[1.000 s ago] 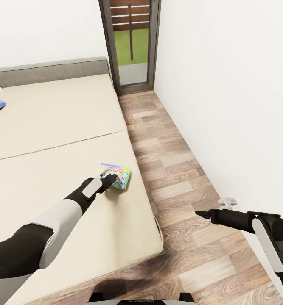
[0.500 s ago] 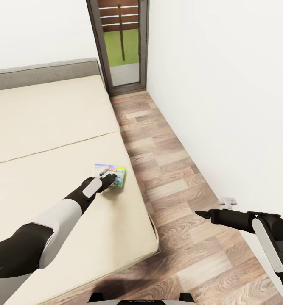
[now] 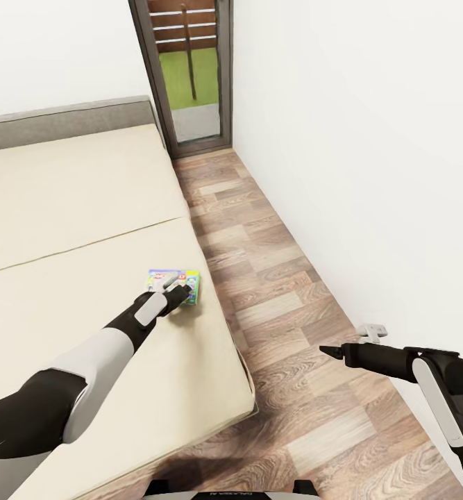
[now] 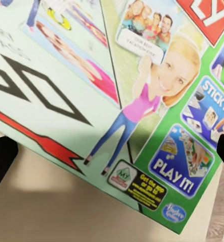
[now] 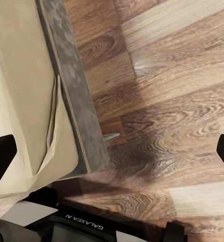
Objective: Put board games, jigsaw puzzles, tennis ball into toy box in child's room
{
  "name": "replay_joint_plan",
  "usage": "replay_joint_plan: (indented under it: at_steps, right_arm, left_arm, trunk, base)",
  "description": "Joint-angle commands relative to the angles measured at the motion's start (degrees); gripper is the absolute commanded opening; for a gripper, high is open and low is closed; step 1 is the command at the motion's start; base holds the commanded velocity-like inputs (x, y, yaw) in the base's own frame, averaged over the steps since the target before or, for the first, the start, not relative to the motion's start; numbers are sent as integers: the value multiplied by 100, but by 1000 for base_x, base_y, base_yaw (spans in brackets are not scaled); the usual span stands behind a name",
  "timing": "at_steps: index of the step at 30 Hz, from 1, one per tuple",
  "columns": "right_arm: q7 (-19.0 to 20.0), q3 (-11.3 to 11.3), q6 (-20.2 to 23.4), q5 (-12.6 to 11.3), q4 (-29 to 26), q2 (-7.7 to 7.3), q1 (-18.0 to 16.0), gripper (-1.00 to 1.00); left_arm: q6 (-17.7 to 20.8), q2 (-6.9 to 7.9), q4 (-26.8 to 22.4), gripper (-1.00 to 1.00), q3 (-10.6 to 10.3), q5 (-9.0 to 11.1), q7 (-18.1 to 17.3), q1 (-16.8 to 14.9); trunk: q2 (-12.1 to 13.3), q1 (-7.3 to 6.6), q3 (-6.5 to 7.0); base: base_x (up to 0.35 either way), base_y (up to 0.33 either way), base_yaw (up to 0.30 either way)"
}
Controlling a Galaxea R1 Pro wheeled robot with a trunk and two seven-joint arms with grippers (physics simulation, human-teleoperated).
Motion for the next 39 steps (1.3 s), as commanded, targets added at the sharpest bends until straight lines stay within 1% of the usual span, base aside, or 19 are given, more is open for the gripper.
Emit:
replay_joint_plan:
  at_steps: [1, 15, 20, 25, 26, 28, 29, 31, 32, 34, 35, 37, 38, 39]
  right_arm:
    - [59, -7, 21, 49, -3, 0, -3, 100]
    - [59, -1, 21, 49, -3, 8, -3, 100]
    - [59, 3, 21, 49, -3, 13, 5, 100]
    - [59, 7, 21, 54, -3, 16, 11, 100]
    - [59, 7, 21, 54, -3, 16, 11, 100]
    - [59, 8, 21, 57, -3, 16, 13, 100]
    - [59, 8, 21, 57, -3, 16, 13, 100]
    - [59, 9, 21, 59, -3, 19, 13, 100]
    - [59, 9, 21, 59, -3, 19, 13, 100]
    - [59, 14, 21, 61, -3, 23, 12, 100]
    - [59, 14, 21, 61, -3, 23, 12, 100]
    - [59, 19, 21, 63, 0, 29, 13, 100]
    - [59, 19, 21, 63, 0, 29, 13, 100]
    - [59, 23, 21, 64, 1, 32, 12, 100]
  left_arm:
    - [22, 2, 102, 100, -14, 247, 28, 29]
    - [21, 13, 45, 100, -8, 248, 29, 240]
    - [23, 58, 34, 100, -6, 261, 22, 290]
    - [67, 152, -90, 100, -3, 298, 18, 393]
    - [67, 152, -90, 100, -3, 298, 18, 393]
    - [122, 217, -289, 100, 3, 372, 19, 519]
    - [122, 217, -289, 100, 3, 372, 19, 519]
    - [236, 312, -607, 100, 39, 498, 26, 686]
    - [236, 312, -607, 100, 39, 498, 26, 686]
    - [409, 439, -1016, 100, 99, 640, 45, 888]
    - [409, 439, -1016, 100, 99, 640, 45, 888]
    - [580, 588, -1455, 100, 183, 759, 61, 1097]
    - [580, 588, -1455, 100, 183, 759, 61, 1097]
    - [657, 662, -1659, 100, 235, 802, 69, 1192]
  trunk:
    - [-2, 211, -4]
    - [-2, 211, -4]
    - [-2, 211, -4]
    - [-2, 211, -4]
    - [-2, 211, -4]
    - [-2, 211, -4]
    - [-2, 211, -4]
    - [-2, 211, -4]
    - [-2, 211, -4]
    - [-2, 211, -4]
    - [-2, 211, -4]
    - [-2, 211, -4]
    - [-2, 211, -4]
    - [-2, 211, -4]
  base:
    - [0, 0, -20]
    - [0, 0, -8]
    - [0, 0, -2]
    - [0, 0, -1]
    - [0, 0, 0]
    - [0, 0, 0]
    - [0, 0, 0]
    - [0, 0, 0]
    - [0, 0, 0]
    - [0, 0, 0]
    - [0, 0, 0]
    - [0, 0, 0]
    - [0, 0, 0]
    - [0, 0, 0]
